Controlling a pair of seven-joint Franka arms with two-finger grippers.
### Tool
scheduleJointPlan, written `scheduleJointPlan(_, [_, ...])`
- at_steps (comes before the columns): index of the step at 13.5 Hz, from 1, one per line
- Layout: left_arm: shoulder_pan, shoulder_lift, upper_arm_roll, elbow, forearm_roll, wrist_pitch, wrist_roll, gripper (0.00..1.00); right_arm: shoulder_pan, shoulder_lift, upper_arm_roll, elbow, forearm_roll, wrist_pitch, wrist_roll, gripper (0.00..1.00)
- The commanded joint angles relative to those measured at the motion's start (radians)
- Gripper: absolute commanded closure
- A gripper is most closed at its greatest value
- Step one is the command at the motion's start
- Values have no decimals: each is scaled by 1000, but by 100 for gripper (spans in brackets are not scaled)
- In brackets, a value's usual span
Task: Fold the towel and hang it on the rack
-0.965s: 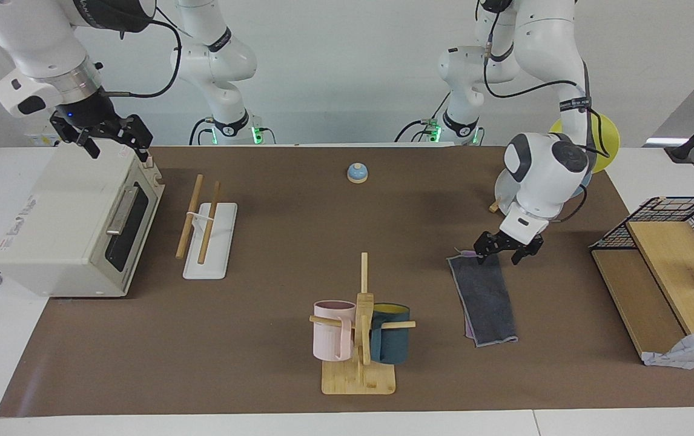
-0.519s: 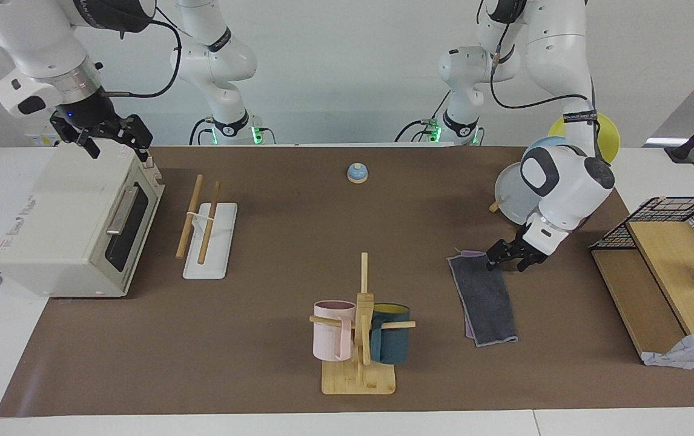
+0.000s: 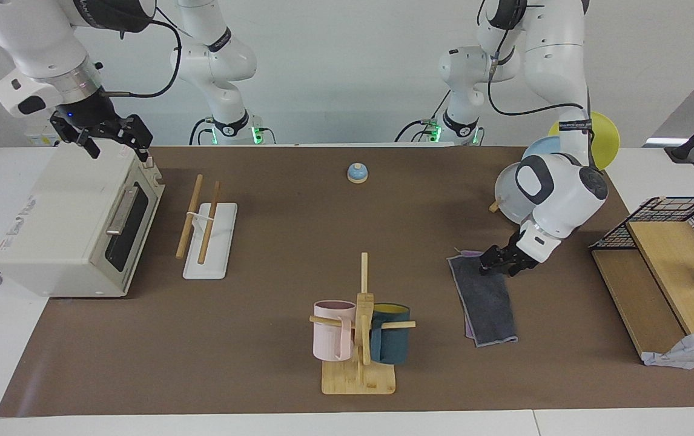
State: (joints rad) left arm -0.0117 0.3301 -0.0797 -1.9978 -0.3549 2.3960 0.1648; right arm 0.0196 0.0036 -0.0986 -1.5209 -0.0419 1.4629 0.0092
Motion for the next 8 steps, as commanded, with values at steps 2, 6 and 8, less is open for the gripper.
scheduleJointPlan(2, [-7, 10, 3, 5, -22, -12, 16, 24, -7, -19, 7, -18, -13, -4, -17, 0])
scheduleJointPlan(6, [-8, 24, 5, 4, -22, -6, 18, 30, -9, -19, 7, -18, -12, -4, -17, 0])
scheduleJointPlan(8, [-10, 26, 5, 4, -21, -3, 18, 38, -9, -19, 7, -18, -12, -4, -17, 0])
